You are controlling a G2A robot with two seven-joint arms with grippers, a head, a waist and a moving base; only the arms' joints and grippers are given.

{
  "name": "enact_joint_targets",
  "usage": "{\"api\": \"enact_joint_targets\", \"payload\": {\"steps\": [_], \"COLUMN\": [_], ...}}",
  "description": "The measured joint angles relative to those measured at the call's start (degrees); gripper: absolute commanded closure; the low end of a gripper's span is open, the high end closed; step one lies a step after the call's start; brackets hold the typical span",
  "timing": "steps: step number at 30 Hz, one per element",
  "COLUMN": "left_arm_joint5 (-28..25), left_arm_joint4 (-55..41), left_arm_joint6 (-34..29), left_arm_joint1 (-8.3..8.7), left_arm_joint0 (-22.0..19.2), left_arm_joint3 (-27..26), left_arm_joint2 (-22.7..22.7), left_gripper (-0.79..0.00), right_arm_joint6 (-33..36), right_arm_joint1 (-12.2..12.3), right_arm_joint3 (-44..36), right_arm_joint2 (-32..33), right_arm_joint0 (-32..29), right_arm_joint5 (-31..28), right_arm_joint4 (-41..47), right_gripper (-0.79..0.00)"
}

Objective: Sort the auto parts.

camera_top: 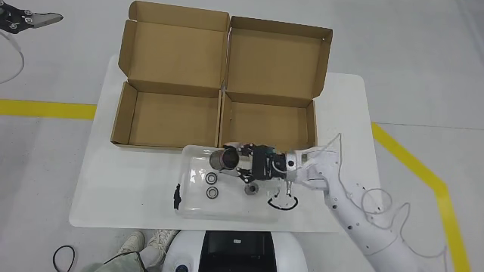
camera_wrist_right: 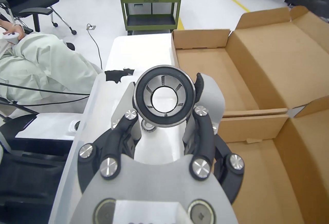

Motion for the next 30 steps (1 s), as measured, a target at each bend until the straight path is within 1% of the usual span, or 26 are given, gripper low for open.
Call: {"api": "enact_joint_targets", "payload": {"steps": [4,8,11,13,18,22,30], "left_arm_joint5": [0.0,0.0,0.0,0.0,0.0,0.0,0.0], "left_arm_joint4": [0.0,0.0,0.0,0.0,0.0,0.0,0.0], "left_arm_joint6": [0.0,0.0,0.0,0.0,0.0,0.0,0.0], "left_arm_joint1": [0.0,0.0,0.0,0.0,0.0,0.0,0.0], "left_arm_joint0": [0.0,0.0,0.0,0.0,0.0,0.0,0.0], "left_arm_joint3": [0.0,0.0,0.0,0.0,0.0,0.0,0.0], "left_arm_joint2": [0.0,0.0,0.0,0.0,0.0,0.0,0.0], "left_gripper": [-0.785,-0.785,-0.785,-0.785,-0.785,-0.785,-0.785], "right_arm_joint6": [-4.0,-8.1,-11.5,-12.5,-12.4,-11.6,-6.1], "right_arm_joint1": [-0.4,-0.8,-0.6,-0.4,0.1,0.2,0.7], "right_arm_joint3": [1.1,1.5,1.2,0.9,-1.3,-4.2,-11.2], "right_arm_joint2": [-0.5,-1.1,-2.0,-2.2,-1.0,0.6,4.2], "right_arm_joint0": [3.0,6.0,7.8,8.9,10.4,10.6,11.0], "right_arm_joint5": [-0.6,-2.7,-2.9,-2.9,-2.7,-1.1,1.0], "right_arm_joint4": [0.7,3.3,4.3,4.3,5.1,6.2,10.8], "right_gripper": [0.0,0.0,0.0,0.0,0.0,0.0,0.0]}}
